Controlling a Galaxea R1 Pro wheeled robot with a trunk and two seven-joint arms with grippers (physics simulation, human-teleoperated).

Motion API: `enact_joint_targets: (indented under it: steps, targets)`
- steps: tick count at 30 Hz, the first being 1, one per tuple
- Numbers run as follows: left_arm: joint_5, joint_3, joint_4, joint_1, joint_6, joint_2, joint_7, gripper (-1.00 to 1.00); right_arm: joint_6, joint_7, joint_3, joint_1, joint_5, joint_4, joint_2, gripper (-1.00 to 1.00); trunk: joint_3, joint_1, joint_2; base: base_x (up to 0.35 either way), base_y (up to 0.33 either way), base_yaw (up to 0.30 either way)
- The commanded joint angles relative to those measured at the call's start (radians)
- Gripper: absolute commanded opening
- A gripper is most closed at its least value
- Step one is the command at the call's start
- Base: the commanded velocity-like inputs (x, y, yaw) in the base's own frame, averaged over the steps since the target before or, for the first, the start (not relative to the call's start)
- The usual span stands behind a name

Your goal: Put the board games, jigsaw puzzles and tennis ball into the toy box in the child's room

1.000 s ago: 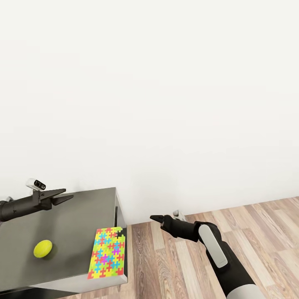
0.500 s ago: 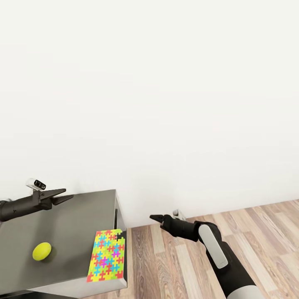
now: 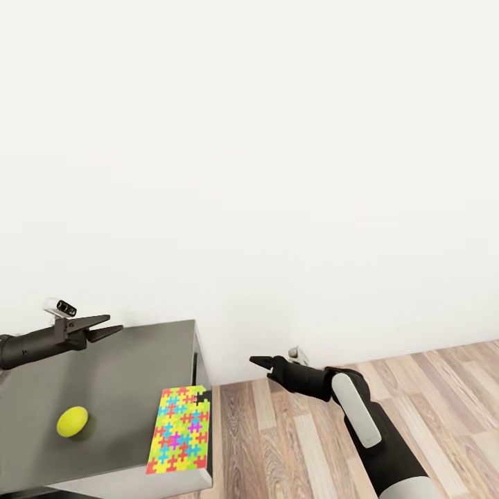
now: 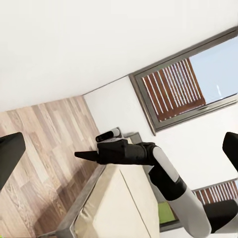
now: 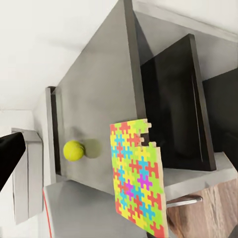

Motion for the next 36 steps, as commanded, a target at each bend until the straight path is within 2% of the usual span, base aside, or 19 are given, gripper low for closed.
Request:
enact_joint_targets:
  steps: [1, 7, 17, 36]
  targets:
    - [0.001, -0.001, 0.000, -0.001, 0.011, 0.000, -0.003, 1.00, 0.004, 0.008, -0.001, -0.001, 0.009, 0.000, 0.000, 1.00, -0.003, 0.004, -0.009, 0.000, 0.000, 0.066]
    - [0.001, -0.001, -0.002, -0.001, 0.011, 0.000, -0.003, 1.00, 0.004, 0.008, -0.001, -0.001, 0.009, 0.000, 0.001, 1.00, -0.012, 0.027, -0.051, 0.000, 0.000, 0.068]
    - [0.001, -0.001, -0.003, 0.000, 0.011, 0.000, -0.003, 1.00, 0.004, 0.008, 0.000, -0.001, 0.009, 0.000, 0.002, 1.00, 0.004, 0.027, -0.051, 0.000, 0.000, 0.069]
    - [0.001, -0.002, -0.003, 0.000, 0.011, 0.000, -0.003, 1.00, 0.004, 0.008, -0.001, -0.001, 0.007, 0.001, 0.000, 1.00, -0.024, 0.100, -0.184, 0.000, 0.000, 0.077]
